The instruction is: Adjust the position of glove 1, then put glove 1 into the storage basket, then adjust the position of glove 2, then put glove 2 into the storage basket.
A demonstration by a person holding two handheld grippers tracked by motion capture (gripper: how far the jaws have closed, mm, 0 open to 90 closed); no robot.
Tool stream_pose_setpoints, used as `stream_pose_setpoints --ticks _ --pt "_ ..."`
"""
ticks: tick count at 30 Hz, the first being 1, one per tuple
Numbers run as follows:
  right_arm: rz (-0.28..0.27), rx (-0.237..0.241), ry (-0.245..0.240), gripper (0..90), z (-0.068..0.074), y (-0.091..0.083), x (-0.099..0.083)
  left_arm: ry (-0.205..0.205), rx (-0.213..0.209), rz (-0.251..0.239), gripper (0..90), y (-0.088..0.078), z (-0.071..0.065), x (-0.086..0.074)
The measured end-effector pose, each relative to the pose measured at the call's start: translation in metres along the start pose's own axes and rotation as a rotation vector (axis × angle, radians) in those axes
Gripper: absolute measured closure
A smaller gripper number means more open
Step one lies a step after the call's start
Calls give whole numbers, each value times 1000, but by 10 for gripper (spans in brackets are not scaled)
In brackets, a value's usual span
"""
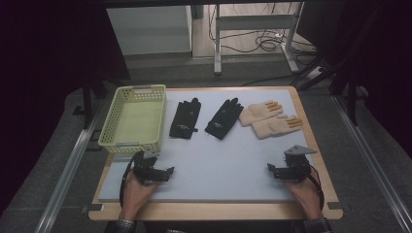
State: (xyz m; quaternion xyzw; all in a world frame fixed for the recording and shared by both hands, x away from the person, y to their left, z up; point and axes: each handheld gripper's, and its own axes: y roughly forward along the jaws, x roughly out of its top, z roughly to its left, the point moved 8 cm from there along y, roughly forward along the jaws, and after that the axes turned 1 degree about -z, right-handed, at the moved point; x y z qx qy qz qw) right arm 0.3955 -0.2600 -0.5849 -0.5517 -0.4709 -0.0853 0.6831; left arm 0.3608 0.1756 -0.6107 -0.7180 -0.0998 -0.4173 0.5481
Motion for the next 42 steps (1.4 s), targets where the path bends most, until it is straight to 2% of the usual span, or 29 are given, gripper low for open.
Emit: stream_pose_setpoints --ticks 20,31,38,42 --pt "5 -4 12 145 0 0 1 -1 0 -3 29 0 0 0" --pt "25 1 8 152 1 1 4 -1 0 -4 30 0 0 0" --pt "6 23 21 153 7 4 15 -1 0 -4 30 0 0 0" --pt "-3 42 3 181 12 8 26 -1 1 -4 30 0 0 0"
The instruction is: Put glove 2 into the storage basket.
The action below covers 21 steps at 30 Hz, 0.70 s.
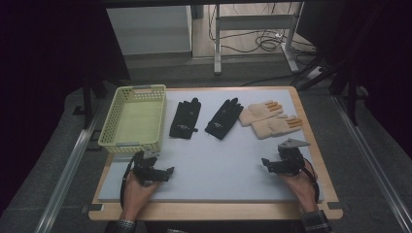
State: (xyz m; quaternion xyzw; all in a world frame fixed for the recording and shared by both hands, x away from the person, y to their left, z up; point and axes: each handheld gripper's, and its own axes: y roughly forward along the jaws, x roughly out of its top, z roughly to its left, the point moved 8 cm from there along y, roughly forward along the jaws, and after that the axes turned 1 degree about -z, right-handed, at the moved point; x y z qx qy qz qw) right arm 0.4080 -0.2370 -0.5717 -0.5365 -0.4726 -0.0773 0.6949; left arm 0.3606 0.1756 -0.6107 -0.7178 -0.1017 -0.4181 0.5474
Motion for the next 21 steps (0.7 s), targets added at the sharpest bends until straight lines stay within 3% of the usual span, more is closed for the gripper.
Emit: stream_pose_setpoints --ticks 10,21 --pt "-15 60 2 240 9 14 22 0 0 0 30 0 0 0" --pt "-50 128 -5 421 26 41 61 0 0 0 30 0 0 0"
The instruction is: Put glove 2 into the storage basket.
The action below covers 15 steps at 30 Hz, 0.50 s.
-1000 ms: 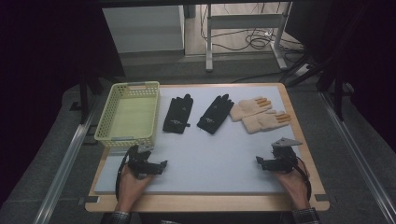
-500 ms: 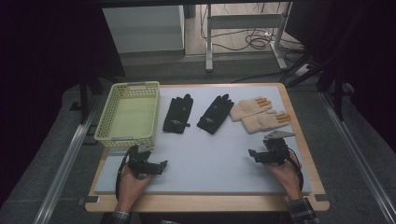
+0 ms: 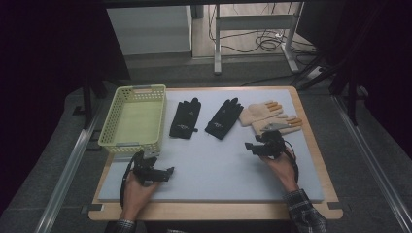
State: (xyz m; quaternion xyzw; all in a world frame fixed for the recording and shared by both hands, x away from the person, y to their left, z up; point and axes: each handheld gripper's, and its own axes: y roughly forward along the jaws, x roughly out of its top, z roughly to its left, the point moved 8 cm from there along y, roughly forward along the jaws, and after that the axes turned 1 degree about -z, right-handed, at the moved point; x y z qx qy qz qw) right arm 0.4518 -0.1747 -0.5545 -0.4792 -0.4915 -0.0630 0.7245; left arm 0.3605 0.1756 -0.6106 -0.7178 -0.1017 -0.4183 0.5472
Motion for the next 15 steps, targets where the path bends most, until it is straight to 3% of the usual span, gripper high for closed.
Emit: stream_pose_setpoints --ticks 2,15 --pt "5 -1 -12 465 1 10 9 0 0 0 30 0 0 0" --pt "21 -8 -66 517 9 49 48 -1 -1 0 30 0 0 0"
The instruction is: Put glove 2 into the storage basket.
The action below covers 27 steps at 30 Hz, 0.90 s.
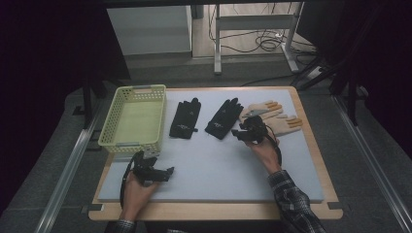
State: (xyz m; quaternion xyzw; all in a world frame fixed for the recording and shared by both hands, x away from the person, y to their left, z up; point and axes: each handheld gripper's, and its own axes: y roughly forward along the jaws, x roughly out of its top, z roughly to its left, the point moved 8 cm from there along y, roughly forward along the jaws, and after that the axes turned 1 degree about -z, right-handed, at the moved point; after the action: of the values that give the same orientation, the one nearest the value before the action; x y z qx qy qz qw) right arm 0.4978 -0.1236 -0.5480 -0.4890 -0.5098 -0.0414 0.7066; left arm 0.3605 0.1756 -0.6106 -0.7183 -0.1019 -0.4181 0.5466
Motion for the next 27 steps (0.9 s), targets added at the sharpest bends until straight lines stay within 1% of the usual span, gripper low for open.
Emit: stream_pose_setpoints --ticks 2,3,4,6,7,8,9,11,12,13,14,16,17,18,19,20,21,22,24,26,27 --pt "1 5 2 523 0 6 5 0 1 0 31 0 0 0" --pt "2 5 4 523 0 12 10 0 1 0 30 0 0 0" --pt "2 5 4 523 0 12 10 0 1 0 30 0 0 0" --pt "5 -1 9 514 1 22 15 0 1 0 30 0 0 0" --pt "5 -1 9 514 1 22 15 0 1 0 30 0 0 0" --pt "4 -6 14 479 2 28 18 0 1 0 30 0 0 0" --pt "4 -6 14 479 2 28 18 0 1 0 30 0 0 0" --pt "6 -13 21 436 4 40 22 0 1 0 30 0 0 0" --pt "6 -13 21 436 4 40 22 0 1 0 30 0 0 0" --pt "15 -26 21 415 4 47 22 0 1 0 30 0 0 0" --pt "15 -26 21 415 4 47 22 0 0 0 30 0 0 0" --pt "27 -41 18 401 5 55 22 0 0 0 30 0 0 0" --pt "46 -64 1 401 6 62 20 0 1 0 30 0 0 0" --pt "46 -64 1 401 6 62 20 0 1 0 30 0 0 0" --pt "67 -80 -14 406 5 66 17 0 1 -1 30 0 0 0" --pt "65 -80 -10 415 6 67 16 0 1 -1 30 0 0 0" --pt "64 -52 33 520 6 68 16 -1 0 -1 30 0 0 0" --pt "64 -52 33 520 6 68 16 0 1 -1 30 0 0 0" --pt "59 -26 77 634 7 67 14 0 1 -1 30 0 0 0" --pt "60 -38 76 710 8 66 13 0 0 -1 30 0 0 0" --pt "61 -45 73 778 7 64 14 -1 0 -1 30 0 0 0"
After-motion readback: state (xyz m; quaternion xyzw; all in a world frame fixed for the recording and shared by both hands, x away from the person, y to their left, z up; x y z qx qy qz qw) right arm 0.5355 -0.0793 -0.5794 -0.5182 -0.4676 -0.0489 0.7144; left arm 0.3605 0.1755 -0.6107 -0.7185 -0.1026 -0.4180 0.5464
